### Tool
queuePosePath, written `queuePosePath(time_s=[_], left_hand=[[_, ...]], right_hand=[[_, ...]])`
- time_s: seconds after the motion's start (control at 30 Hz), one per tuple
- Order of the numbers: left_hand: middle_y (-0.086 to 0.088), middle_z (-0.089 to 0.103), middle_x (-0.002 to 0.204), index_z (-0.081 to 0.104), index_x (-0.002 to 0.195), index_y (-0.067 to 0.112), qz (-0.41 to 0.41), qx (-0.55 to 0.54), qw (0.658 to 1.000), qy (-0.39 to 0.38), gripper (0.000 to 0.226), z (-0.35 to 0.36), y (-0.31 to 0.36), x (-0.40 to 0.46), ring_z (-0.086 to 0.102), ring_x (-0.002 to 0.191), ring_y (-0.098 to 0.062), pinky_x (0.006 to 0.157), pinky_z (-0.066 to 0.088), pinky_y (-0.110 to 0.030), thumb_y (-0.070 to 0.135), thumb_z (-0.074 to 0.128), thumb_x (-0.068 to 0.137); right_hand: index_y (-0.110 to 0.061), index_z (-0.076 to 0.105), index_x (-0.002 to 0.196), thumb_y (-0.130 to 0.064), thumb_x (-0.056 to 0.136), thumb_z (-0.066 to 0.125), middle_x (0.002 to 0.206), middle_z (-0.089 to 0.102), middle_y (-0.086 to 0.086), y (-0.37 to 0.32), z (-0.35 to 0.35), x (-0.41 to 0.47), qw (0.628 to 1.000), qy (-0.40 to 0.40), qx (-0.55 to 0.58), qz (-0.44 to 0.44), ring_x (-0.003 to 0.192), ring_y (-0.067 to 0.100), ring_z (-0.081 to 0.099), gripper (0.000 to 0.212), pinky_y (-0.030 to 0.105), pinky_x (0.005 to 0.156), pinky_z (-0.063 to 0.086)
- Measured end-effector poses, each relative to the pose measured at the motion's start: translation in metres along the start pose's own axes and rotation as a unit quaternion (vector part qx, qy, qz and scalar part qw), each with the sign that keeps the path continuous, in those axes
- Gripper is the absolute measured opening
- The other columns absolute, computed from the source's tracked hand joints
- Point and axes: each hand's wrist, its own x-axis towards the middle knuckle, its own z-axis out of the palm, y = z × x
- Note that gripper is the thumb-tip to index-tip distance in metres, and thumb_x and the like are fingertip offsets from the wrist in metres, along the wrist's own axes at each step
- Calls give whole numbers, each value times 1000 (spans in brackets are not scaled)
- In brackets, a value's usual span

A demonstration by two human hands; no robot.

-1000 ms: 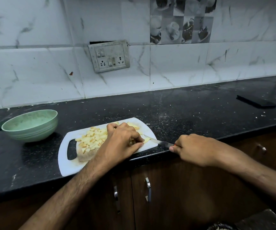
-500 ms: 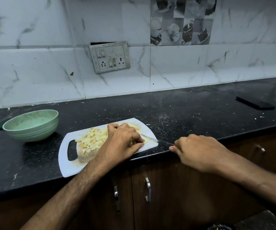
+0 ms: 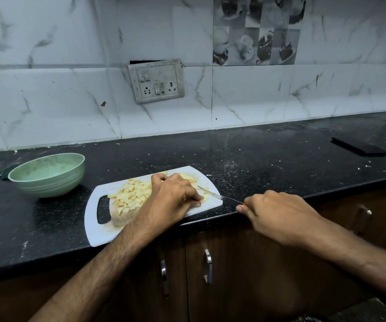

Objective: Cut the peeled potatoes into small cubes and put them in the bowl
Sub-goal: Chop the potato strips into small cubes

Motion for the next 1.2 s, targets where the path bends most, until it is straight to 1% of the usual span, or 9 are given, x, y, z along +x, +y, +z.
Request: queuePosePath(time_s=[0.2,0.37,0.47,0.57,0.73,0.83,0.93,1.07,1.2], left_hand=[[19,68,80,78,82,30,8,-1,1000,4,8,1,-1,1,63,89,-13,79,14,-29,27,83,76],[19,70,80,78,82,31,7,0,1000,-1,7,1,-1,2,62,89,-12,80,14,-29,28,81,77],[19,70,78,77,81,32,-5,-10,1000,5,11,0,-3,0,62,89,-8,83,15,-29,29,85,76],[20,70,76,75,79,32,-8,-14,1000,8,13,-1,-4,-1,58,88,-2,84,17,-29,29,88,74],[20,71,78,76,80,32,-9,-15,1000,5,12,0,-3,0,60,89,-5,85,17,-29,29,87,75],[19,70,79,77,80,30,-6,-15,1000,-1,11,-1,-3,-1,59,90,-5,86,17,-30,27,86,77],[20,70,80,77,81,30,-1,-10,1000,-6,10,-2,-2,0,59,91,-4,86,16,-29,26,86,78],[23,69,80,76,82,32,-6,-15,1000,-6,15,-2,-2,-2,58,91,-2,84,15,-28,23,87,76],[22,70,79,77,82,31,-5,-8,1000,-4,17,-2,-3,-4,58,91,-3,85,15,-29,17,86,77]], right_hand=[[-28,44,80,-51,103,29,104,65,2,-7,-1,-1,999,-31,13,6,100,27,63,36,36,73,41],[-26,50,90,-49,104,28,108,65,6,-18,11,8,1000,-23,20,8,103,30,62,34,38,77,43],[-28,46,86,-51,104,26,105,64,5,-14,9,7,999,-15,27,15,100,29,63,35,38,75,42],[-27,50,85,-53,103,28,100,64,1,-6,-3,1,999,-24,32,22,99,27,63,39,37,72,41],[-30,42,73,-54,102,31,100,65,0,-5,-11,-9,997,-64,33,19,99,25,63,40,38,76,45],[-28,45,81,-53,102,32,104,64,3,-11,-10,-4,996,-79,42,24,100,28,62,35,38,78,45],[-26,46,87,-51,103,31,105,63,5,-20,-3,0,996,-72,39,21,100,29,62,33,37,77,44],[-27,48,87,-51,103,29,104,64,5,-18,2,-2,999,-38,29,24,100,29,63,35,37,74,42],[-28,53,87,-54,102,29,101,65,2,-10,-9,-10,998,-38,34,25,98,27,63,39,37,73,43]])
